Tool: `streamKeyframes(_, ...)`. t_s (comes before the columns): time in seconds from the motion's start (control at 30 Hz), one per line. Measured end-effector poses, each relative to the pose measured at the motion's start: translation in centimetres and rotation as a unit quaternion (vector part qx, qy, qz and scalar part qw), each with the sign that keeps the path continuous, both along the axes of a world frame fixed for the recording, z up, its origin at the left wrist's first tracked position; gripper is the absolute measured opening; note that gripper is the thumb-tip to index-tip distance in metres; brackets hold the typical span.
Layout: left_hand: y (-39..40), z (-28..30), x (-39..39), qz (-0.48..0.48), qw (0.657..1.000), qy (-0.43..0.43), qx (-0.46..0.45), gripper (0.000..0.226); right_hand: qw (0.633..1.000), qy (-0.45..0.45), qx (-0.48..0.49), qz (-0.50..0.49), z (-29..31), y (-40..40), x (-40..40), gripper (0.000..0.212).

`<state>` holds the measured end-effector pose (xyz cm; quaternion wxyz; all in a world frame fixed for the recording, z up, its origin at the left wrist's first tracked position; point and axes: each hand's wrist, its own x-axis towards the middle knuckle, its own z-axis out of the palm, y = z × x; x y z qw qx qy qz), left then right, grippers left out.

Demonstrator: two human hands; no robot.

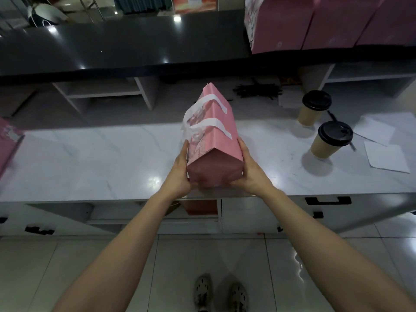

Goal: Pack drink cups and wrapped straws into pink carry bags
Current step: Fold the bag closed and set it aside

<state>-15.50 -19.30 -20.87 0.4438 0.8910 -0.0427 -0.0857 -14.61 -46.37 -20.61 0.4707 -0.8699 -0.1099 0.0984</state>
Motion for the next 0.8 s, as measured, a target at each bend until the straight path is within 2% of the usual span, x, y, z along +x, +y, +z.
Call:
streamKeyframes(0.2, 1.1, 1.8, 0.5, -0.021, 0.999, -0.034, -0.009, 0.151, 0.999, -0.039, -0.008, -0.033, 1.3, 1.5, -0.5, 0.139)
streamKeyframes(0.33, 1.9, 5.4, 1.0, -0.034, 0.996, -0.071, -0.031, 0.147, 0.996, -0.074, 0.008, -0.053, 4.0, 2.6, -0.6, 0.135)
streamKeyframes(0.47, 2.5, 9.9, 3.1, -0.065, 0.987, -0.146, -0.036, 0.139, 0.988, -0.135, 0.004, -0.079, 7.9, 2.9, 0.9, 0.134)
streamKeyframes(0.67, 1.8, 18.2, 10.1, -0.090, 0.966, -0.237, -0.046, 0.143, 0.970, -0.224, 0.012, -0.093, 15.8, 1.8, 8.3, 0.130)
streamKeyframes(0.8, 0.7, 22.1, 16.2, -0.079, 0.954, -0.289, -0.017, 0.144, 0.959, -0.270, 0.015, -0.085, 19.7, 0.5, 14.7, 0.124)
